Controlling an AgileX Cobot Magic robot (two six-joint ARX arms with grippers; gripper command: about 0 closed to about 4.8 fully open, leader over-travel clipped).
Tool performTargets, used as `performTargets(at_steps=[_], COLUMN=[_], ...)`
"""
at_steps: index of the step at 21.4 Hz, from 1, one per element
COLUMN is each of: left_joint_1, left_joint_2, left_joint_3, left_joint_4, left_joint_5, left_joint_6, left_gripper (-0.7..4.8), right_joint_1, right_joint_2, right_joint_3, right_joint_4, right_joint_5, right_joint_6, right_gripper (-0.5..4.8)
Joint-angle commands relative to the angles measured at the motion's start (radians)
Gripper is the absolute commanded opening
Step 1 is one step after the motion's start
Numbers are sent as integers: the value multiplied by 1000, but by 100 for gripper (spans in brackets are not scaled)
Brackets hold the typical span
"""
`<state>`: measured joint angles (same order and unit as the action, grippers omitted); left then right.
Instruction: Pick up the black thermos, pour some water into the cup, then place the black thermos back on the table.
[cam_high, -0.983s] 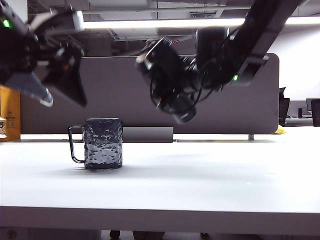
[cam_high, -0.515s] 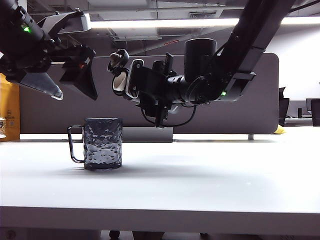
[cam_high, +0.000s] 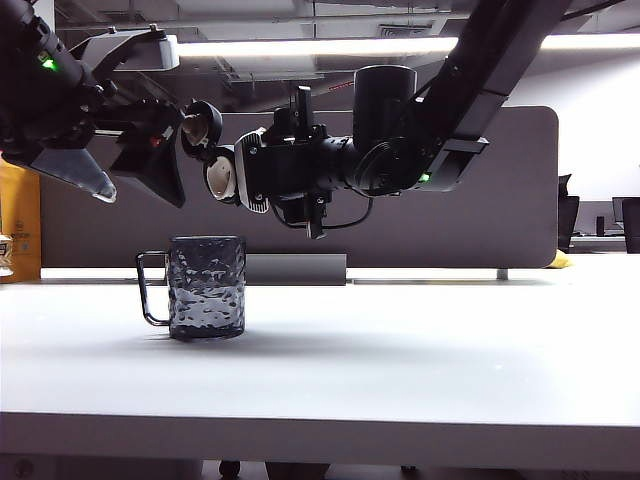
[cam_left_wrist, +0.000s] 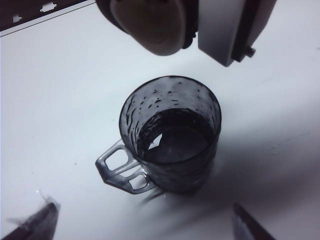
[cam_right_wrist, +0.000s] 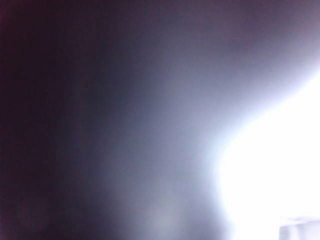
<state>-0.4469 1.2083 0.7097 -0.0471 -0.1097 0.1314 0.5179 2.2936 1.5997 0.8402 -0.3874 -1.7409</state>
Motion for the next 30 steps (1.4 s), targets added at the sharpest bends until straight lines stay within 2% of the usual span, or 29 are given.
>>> performTargets(at_steps=[1, 3, 9, 30], left_joint_1=[0, 0, 0, 0], left_joint_2=[-3, -3, -3, -3], left_joint_3=[3, 3, 3, 3], left_joint_4=[0, 0, -1, -12], left_joint_5=[-6, -6, -6, -6], left_joint_6=[4, 15, 18, 18], left_gripper=[479, 479, 479, 479], right_joint_1=[2, 1, 2, 14], right_joint_2=[-11, -11, -11, -12], right_joint_3=[10, 10, 10, 10], right_joint_4=[73, 94, 105, 129], right_joint_5=[-19, -53, -90, -86], right_joint_6=[-77, -148, -149, -194], right_gripper=[89, 89, 89, 89])
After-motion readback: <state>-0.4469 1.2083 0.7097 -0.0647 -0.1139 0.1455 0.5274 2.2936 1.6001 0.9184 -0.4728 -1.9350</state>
